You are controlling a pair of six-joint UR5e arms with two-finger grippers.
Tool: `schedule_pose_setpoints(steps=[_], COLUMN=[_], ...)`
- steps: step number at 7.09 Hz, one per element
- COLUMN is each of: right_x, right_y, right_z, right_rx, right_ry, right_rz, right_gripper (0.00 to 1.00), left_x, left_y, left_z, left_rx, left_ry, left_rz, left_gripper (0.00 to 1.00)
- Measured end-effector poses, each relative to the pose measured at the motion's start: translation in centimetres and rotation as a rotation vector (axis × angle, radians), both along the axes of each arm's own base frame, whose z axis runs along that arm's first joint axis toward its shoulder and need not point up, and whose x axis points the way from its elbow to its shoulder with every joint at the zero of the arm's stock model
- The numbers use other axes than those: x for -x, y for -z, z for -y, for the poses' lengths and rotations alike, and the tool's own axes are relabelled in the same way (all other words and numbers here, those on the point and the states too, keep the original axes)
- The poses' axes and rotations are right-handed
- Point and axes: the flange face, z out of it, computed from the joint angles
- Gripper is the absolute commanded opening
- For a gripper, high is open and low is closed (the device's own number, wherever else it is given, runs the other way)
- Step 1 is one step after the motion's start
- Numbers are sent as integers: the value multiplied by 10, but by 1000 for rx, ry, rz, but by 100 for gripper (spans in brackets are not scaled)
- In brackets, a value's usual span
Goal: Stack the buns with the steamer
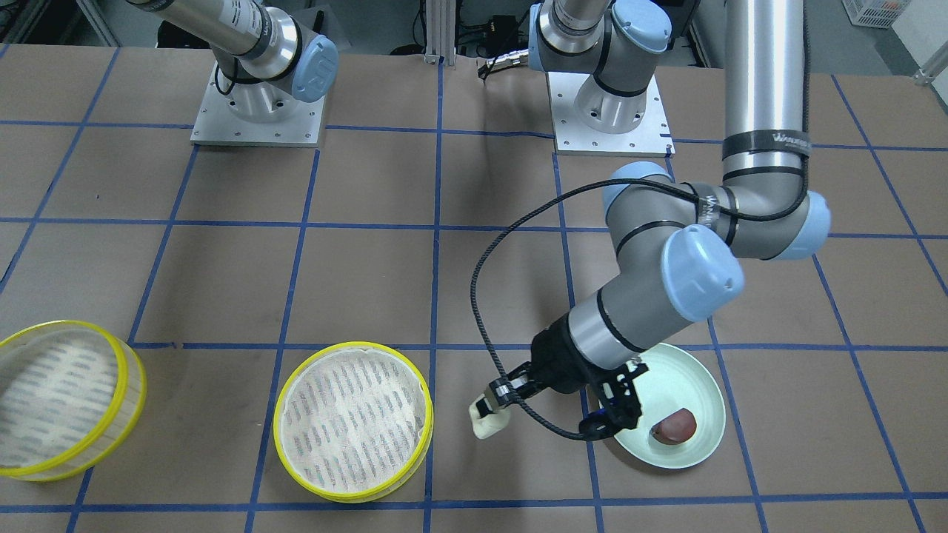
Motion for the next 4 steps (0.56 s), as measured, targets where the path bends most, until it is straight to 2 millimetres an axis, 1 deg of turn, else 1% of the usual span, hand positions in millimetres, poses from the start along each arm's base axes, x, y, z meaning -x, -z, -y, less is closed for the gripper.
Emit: schedule_pose_setpoints(steps=[1,2,3,4], right_x=[0,1,1,0], right_y=[-2,-7,-11,-18], right_z=[0,0,0,0], right_rx=[-1,4,8,17], right_ry=[1,4,8,15], right_rz=[-2,-11,-13,-18], right_gripper=[0,0,0,0], left_x=[34,65,87,100], left_y=[18,37,53,64], left_z=[-6,-14,-21,-24], left_rx=[-19,-52,-76,-95], left_ry=[30,54,60,52], left_rz=[-30,-43,-49,-52], left_gripper=[0,26,71,86])
